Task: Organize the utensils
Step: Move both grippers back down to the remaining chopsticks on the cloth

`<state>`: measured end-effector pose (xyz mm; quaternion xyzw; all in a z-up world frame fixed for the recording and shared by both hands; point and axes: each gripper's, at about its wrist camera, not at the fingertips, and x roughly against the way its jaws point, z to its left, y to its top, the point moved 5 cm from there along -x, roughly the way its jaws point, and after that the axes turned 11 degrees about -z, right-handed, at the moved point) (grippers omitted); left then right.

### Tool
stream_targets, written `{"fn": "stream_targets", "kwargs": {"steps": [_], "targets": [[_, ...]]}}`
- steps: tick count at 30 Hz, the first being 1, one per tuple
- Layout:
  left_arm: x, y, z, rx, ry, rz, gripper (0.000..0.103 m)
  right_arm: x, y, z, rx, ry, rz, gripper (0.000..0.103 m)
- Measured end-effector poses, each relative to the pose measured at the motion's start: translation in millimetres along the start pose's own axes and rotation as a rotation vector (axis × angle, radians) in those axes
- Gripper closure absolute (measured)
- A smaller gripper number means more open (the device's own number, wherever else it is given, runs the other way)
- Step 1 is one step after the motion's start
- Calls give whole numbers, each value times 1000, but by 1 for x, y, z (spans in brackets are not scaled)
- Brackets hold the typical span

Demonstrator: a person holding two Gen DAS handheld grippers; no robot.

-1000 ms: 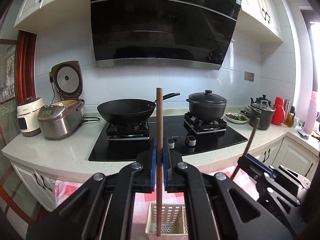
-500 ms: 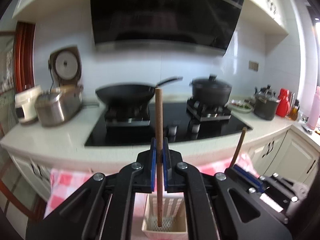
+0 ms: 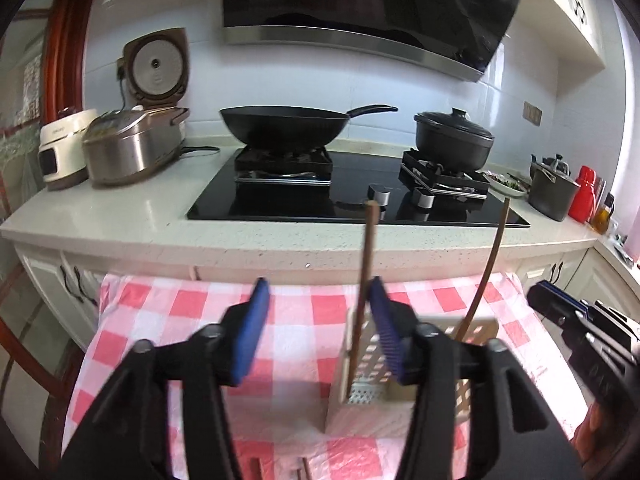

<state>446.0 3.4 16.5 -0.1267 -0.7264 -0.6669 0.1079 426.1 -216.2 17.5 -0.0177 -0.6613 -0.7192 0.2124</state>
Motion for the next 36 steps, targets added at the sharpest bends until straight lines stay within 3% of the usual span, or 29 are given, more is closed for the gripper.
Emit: {"fn": "stream_targets", "kwargs": {"steps": [4,6,12,23,30,36], "targets": [[22,-22,15,-10,37,8,35,13,-26,-12,-31,3,40,82],[35,-41,24,-16,55,18,31,20,-44,-17,-42,2,61,64],[72,-97,50,-6,107,44,28,43,-106,-31,-67,-30,152,63],[102,-189,79,85,117,217,28,72,-201,-27,-72,-83,369,65],[99,-212,71,52,105,269,28,79,-213,-13,55,-130,386,68],[98,-217,66,28,102,282,28,81,-214,-8,82,-150,386,69]]}}
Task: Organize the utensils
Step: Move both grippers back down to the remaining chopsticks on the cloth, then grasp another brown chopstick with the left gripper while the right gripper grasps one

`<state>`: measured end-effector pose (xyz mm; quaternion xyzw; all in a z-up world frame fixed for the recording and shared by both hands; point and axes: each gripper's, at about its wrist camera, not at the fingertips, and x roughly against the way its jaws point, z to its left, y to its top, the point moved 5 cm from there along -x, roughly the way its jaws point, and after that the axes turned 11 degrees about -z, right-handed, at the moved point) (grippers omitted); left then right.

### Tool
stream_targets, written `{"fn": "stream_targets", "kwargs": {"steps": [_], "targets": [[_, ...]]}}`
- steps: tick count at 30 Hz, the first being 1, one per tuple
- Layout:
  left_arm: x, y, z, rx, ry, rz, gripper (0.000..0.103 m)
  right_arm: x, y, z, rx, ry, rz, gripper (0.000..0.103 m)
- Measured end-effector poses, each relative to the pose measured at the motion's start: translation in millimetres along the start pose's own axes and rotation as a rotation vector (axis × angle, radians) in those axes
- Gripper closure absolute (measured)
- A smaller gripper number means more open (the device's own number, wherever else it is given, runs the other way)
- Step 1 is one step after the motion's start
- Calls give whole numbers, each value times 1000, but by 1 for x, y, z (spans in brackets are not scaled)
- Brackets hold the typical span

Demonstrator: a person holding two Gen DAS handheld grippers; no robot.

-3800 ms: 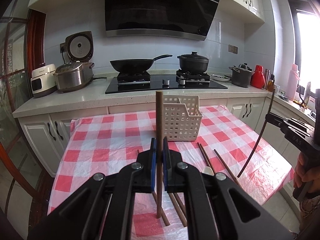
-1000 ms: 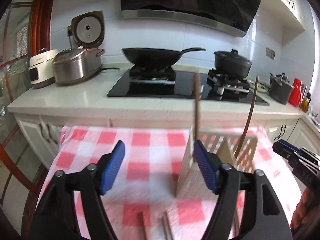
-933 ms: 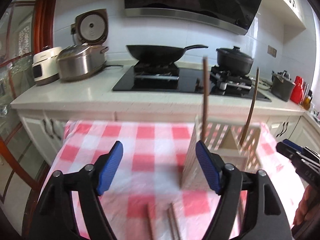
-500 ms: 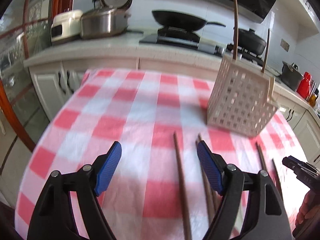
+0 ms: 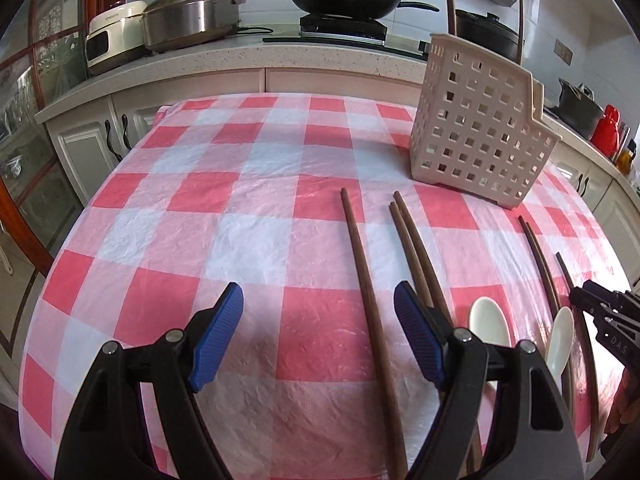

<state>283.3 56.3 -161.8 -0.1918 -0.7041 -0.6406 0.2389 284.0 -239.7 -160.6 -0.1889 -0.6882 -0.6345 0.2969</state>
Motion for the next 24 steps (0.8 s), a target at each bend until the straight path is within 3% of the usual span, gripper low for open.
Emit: {"fn": "stream_targets", "kwargs": {"steps": [9,13,24], "targets": [[-14,8,-7,-21,2,12,28,-1,2,-3,-22,18,3,68],[-33,18,-13,-31,-21,60,52,0,1,-2,-22,18,3,68],[-56,22,-24,-98,-7,84,76,-1,1,-2,-22,19,3,68]]}}
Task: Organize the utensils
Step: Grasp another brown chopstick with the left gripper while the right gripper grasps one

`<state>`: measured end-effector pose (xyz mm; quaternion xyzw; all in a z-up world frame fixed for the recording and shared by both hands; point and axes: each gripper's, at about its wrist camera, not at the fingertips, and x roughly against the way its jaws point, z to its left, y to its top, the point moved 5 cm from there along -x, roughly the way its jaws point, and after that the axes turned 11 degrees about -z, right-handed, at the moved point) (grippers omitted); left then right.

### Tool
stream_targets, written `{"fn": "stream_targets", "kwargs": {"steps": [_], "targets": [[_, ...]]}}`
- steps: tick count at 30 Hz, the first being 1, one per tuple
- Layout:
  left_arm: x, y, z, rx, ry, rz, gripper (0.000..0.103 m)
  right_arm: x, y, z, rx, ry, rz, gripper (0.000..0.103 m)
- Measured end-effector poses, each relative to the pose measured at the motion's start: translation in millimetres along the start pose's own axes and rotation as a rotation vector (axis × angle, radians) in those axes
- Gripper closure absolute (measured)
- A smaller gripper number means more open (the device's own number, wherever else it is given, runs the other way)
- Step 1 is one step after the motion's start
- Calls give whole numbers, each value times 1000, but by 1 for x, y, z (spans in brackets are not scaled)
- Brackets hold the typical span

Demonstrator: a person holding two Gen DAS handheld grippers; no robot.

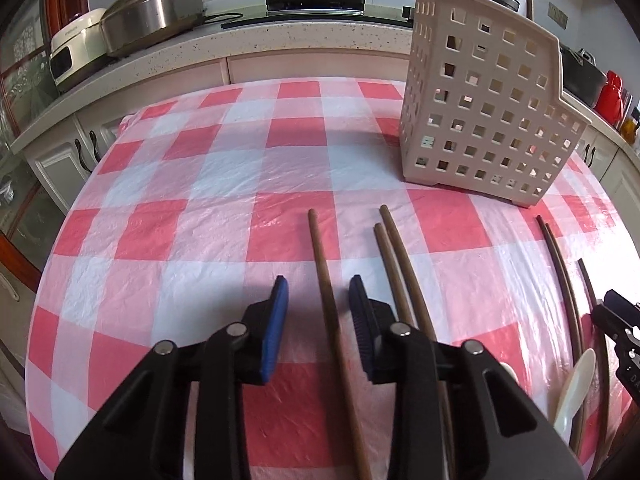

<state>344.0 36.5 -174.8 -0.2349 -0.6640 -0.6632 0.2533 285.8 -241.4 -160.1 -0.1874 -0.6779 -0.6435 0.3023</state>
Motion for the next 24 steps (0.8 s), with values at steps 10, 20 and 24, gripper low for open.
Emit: {"fn": "stream_targets", "kwargs": {"steps": [10,20,24], "targets": [[14,-12,8,22,-30,-13,96,0,0,5,22,15,-3,82],[30,-18,23,105,-67,-32,97,1,0,-6,-56,57,-7,95],[46,-15,29,119,-68,-69,97,5,-1,-8,-93,93,-21,96]]}}
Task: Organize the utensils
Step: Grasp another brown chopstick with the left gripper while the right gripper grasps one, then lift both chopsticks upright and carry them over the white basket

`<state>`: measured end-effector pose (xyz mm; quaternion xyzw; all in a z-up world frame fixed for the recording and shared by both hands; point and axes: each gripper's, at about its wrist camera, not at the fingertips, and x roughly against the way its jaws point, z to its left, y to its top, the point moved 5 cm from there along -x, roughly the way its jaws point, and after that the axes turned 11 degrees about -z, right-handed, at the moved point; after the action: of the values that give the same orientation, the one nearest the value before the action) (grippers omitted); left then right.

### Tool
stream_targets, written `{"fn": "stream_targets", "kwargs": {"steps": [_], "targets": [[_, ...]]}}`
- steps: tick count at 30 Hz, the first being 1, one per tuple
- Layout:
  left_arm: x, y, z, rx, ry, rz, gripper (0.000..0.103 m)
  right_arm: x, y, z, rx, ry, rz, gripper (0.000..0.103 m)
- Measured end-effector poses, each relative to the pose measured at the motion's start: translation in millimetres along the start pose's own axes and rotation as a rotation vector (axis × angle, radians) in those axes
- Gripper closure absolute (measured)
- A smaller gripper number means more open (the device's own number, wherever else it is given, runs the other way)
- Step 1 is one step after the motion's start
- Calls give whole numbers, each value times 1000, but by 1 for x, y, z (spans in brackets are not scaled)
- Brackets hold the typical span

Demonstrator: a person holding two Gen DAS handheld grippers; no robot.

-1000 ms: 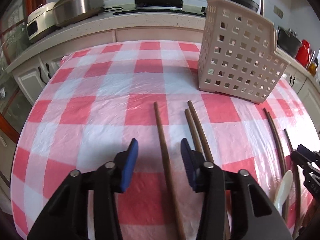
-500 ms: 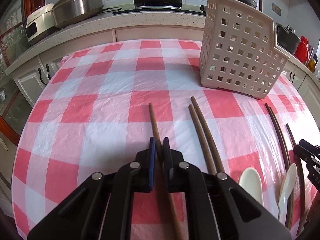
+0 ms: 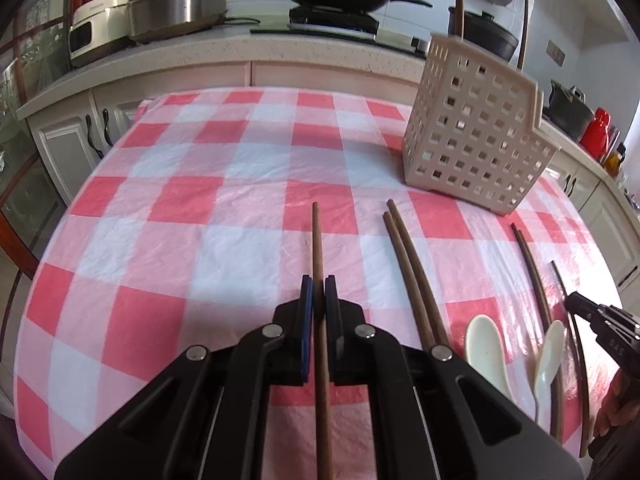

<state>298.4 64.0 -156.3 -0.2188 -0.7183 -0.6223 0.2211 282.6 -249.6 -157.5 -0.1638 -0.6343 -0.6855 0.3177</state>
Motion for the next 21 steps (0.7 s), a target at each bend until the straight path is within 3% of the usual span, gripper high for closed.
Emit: {"fn": "stream_targets", "kwargs": {"steps": [21], "targets": [[92,36,-14,-38,-26,-228,97,94,54,28,31,68,-299,97]]}}
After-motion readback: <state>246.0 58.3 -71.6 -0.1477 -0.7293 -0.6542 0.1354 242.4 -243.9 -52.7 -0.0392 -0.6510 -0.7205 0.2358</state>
